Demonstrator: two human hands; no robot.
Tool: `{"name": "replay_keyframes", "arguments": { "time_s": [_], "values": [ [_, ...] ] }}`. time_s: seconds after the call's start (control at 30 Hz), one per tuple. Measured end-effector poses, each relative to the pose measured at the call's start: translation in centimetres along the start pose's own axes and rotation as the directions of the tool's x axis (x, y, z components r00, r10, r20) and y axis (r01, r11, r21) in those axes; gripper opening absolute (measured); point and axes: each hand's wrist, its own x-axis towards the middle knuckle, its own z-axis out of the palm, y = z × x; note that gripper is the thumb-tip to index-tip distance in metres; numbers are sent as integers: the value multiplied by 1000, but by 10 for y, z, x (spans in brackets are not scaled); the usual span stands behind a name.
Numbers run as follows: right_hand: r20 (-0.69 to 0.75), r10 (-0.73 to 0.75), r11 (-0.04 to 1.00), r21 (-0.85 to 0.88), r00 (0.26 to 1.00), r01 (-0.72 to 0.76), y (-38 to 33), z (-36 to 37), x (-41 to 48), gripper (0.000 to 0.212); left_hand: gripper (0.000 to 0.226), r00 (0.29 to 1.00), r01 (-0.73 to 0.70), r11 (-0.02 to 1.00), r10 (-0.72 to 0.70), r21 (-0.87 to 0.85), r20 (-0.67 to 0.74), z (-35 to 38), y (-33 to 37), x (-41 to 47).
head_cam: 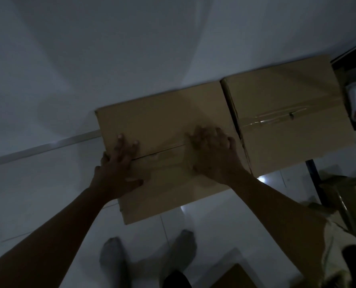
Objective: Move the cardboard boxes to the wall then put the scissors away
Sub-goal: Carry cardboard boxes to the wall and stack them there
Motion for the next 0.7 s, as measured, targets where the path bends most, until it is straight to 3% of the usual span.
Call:
{"name": "replay_keyframes", "arguments": {
  "time_s": [0.1,0.17,0.3,0.7],
  "values": [
    [120,-238,971,67,964,231,-20,5,-5,118,115,999,24,997,-26,70,23,-6,2,0],
    [146,-333,943,25,932,333,-30,17,-11,128,117,999,-7,998,4,70,44,-6,-3,2],
    [232,-305,941,-72,924,329,-43,28,-16,143,122,995,-92,994,89,57,51,-4,-7,7],
    [247,-221,945,-184,943,269,-43,18,-19,144,123,995,-79,997,78,8,68,-15,13,10]
  ]
}}
